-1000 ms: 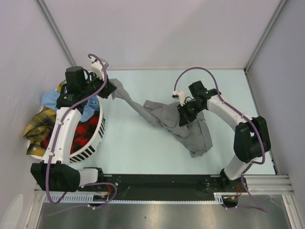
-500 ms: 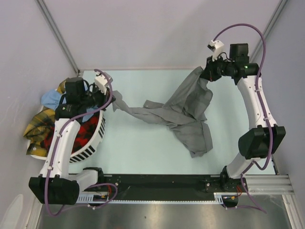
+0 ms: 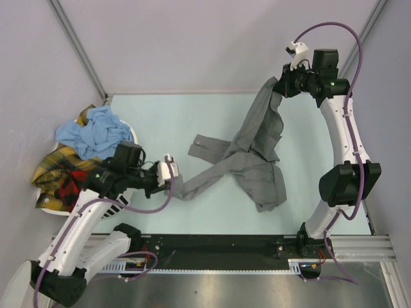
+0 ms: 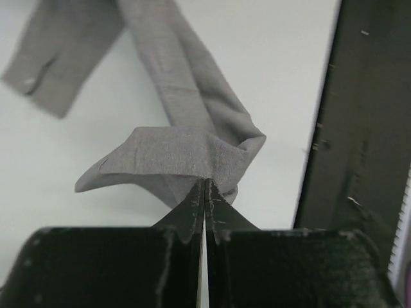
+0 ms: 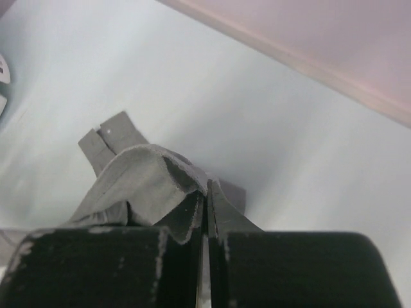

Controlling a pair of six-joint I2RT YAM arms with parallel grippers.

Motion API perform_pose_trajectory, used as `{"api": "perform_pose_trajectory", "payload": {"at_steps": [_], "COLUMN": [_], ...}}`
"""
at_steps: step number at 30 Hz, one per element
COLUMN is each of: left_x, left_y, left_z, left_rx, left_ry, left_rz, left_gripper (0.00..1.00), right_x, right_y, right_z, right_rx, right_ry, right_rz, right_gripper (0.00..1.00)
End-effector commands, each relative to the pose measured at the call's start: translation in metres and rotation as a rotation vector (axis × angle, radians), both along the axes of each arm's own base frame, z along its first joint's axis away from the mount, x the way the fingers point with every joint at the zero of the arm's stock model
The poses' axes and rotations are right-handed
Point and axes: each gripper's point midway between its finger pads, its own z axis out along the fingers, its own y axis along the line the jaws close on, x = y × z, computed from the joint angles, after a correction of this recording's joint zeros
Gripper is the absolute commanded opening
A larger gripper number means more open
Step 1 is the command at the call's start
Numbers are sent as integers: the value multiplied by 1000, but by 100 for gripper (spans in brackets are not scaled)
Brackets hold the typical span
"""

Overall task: Fold and stack the long sleeve shirts
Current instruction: Flatten the shirt out

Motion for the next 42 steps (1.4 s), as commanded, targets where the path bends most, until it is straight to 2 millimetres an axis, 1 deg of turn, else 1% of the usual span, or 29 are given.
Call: {"api": "perform_pose_trajectory", "payload": {"at_steps": [1, 3, 4, 6, 7, 9, 10, 12, 14, 15, 16, 17, 18, 19, 21, 22, 23, 24, 25, 26, 27, 28, 29, 31, 32, 35, 38, 41, 42], "left_x": [-38, -44, -53, -60, -59, -58, -60, -46, -30, -18, 1, 14, 29, 47, 79, 84, 102, 112, 118, 124, 134, 138, 145, 152, 155, 161, 163, 163, 163], "left_y": [-27, -44, -61, -87, -98, -124, -130, -156, -170, -174, -181, -185, -185, -192, -192, -189, -201, -200, -200, -209, -206, -204, -208, -204, -204, -202, -200, -196, -194], "left_z": [3, 21, 50, 79, 123, 152, 197, 235, 300, 315, 324, 347, 355, 355, 372, 385, 377, 380, 386, 381, 381, 386, 383, 389, 388, 386, 383, 381, 381], "left_rx": [7, -25, -67, -128, -199, -235, -310, -409, -569, -607, -628, -703, -731, -747, -802, -831, -830, -838, -855, -860, -864, -876, -882, -894, -898, -894, -886, -879, -877], "left_ry": [-13, -14, -60, -29, -99, -98, -175, -181, -272, -308, -345, -406, -431, -436, -465, -482, -452, -453, -459, -436, -440, -448, -435, -444, -433, -435, -434, -439, -442], "left_rz": [-207, -256, -328, -398, -419, -470, -490, -464, -389, -337, -271, -231, -177, -128, -16, 1, 16, 35, 39, 11, 26, 33, 37, 49, 51, 61, 65, 72, 73], "left_gripper": [0, 0, 0, 0, 0, 0, 0, 0, 0, 0, 0, 0, 0, 0, 0, 0, 0, 0, 0, 0, 0, 0, 0, 0, 0, 0, 0, 0, 0], "right_x": [22, 27, 30, 35, 40, 44, 48, 47, 39, 36, 25, 18, 15, 0, -22, -40, -52, -76, -93, -107, -124, -139, -146, -150, -157, -147, -124, -103, -98], "right_y": [1, 1, 3, 4, 4, 10, 13, 27, 39, 37, 38, 34, 18, 15, -2, -10, -12, -11, -8, -5, 0, 8, 14, 20, 36, 52, 58, 51, 48], "right_z": [35, 30, 28, 19, 13, 0, -9, -21, -30, -25, -26, -18, -15, -13, 5, -2, -5, 14, -9, -9, 8, -18, -20, -19, -33, -45, -52, -58, -56], "right_rx": [29, 32, 35, 27, 28, 33, 37, 36, 49, 63, 84, 88, 92, 112, 117, 160, 175, 168, 193, 198, 198, 228, 226, 195, 192, 185, 154, 147, 140], "right_ry": [-127, -120, -116, -103, -92, -65, -52, -22, 30, 37, 79, 73, 80, 102, 72, 115, 123, 61, 111, 95, 12, 65, 42, -38, -15, -27, -61, -68, -76], "right_rz": [-45, -59, -61, -81, -96, -96, -102, -78, -35, -26, 11, 30, 17, 58, 83, 110, 128, 160, 187, 208, 233, 251, 259, 241, 272, 241, 177, 105, 84], "right_gripper": [0, 0, 0, 0, 0, 0, 0, 2, 18, 27, 46, 57, 78, 99, 100, 100, 100, 100, 100, 99, 100, 100, 100, 100, 100, 100, 100, 93, 86]}}
